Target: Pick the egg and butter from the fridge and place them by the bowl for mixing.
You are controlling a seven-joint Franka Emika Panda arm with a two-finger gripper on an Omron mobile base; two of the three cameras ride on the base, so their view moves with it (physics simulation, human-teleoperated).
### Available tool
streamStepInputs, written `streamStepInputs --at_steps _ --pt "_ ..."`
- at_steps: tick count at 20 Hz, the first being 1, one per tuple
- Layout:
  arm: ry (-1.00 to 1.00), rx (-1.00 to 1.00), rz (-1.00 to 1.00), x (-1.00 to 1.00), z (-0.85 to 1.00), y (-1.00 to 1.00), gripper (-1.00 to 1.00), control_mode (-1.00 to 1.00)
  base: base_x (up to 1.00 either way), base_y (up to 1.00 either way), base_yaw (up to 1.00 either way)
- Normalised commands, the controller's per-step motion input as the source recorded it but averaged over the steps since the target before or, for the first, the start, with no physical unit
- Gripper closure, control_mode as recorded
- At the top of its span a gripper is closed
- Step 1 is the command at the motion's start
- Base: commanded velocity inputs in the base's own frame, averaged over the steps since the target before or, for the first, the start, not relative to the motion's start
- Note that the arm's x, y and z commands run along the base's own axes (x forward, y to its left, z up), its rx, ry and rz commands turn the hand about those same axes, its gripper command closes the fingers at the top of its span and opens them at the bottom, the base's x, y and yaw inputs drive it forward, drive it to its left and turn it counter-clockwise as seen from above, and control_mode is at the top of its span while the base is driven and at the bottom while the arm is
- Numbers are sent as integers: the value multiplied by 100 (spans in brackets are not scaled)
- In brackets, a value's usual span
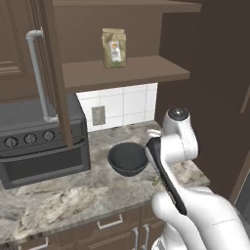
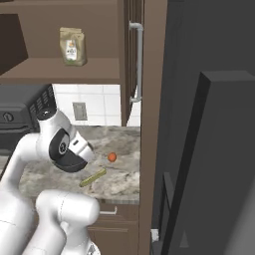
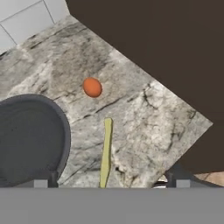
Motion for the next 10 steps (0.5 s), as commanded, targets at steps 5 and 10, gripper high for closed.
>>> streamStepInputs --at_steps 5,10 --pt "-28 -9 4 -100 -16 50 -100 -100 0 0 0" --pt "-4 1 1 -22 -13 0 -100 -100 0 0 0"
